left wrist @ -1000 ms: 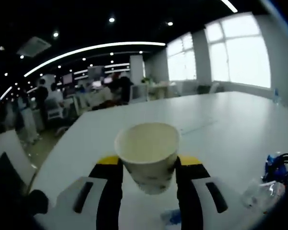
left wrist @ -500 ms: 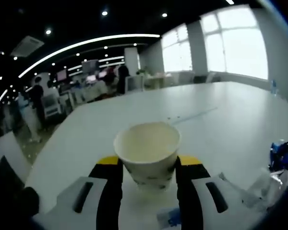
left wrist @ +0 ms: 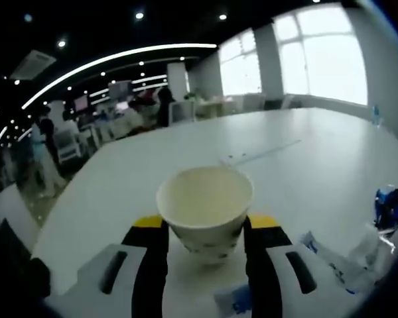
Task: Arrange the tabletop items into an orderly group along one side of the table until the central work area is clear of visible clutter.
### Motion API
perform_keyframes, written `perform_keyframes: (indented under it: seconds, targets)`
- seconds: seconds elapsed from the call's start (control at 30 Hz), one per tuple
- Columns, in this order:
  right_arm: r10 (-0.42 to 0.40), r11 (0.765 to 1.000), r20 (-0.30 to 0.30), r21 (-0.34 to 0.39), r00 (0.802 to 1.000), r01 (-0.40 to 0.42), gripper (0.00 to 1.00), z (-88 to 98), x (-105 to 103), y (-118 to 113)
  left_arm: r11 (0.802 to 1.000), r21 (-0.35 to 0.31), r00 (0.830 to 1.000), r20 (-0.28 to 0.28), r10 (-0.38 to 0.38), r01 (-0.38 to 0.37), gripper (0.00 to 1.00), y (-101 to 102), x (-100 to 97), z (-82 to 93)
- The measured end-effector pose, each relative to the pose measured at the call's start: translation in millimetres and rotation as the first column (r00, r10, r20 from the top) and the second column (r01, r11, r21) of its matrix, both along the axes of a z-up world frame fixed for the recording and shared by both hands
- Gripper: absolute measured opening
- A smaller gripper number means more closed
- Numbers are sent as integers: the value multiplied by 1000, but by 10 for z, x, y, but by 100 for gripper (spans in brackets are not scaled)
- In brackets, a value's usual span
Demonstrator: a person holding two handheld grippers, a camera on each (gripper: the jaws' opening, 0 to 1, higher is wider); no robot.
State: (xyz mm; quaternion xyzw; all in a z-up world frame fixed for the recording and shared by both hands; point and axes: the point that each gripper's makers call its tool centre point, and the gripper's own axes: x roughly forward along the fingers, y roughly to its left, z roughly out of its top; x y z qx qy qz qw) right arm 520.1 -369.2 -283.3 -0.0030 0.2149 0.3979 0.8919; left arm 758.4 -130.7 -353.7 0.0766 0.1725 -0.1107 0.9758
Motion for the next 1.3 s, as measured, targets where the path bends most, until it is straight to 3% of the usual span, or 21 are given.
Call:
perform_keyframes:
  seconds: [0.27,0.47,0.67,0.87,1.3]
  targets:
    - [-17,999,-2,45,1000,17,87,76,34,-12,1000,-16,1000,-5,23,-23,62,18,-74,126]
    - [-16,998,3,65,1000,16,90,119,33,6,999,-36,1000,13,28,-27,71,49,-179,339]
    - [1,997,7,72,1000,-1,92,144,-9,36,1000,-7,1000,3,11,-11,72,60,-362,483]
    - [13,997,12,81,1000,-14,93,185,-27,50,999,-34,1000,13,8,-8,73,41,-532,684]
    - [41,996,39,74,998,-43,97,273,-68,99,996,-33,993,82,-81,84,76,-269,-892,1189]
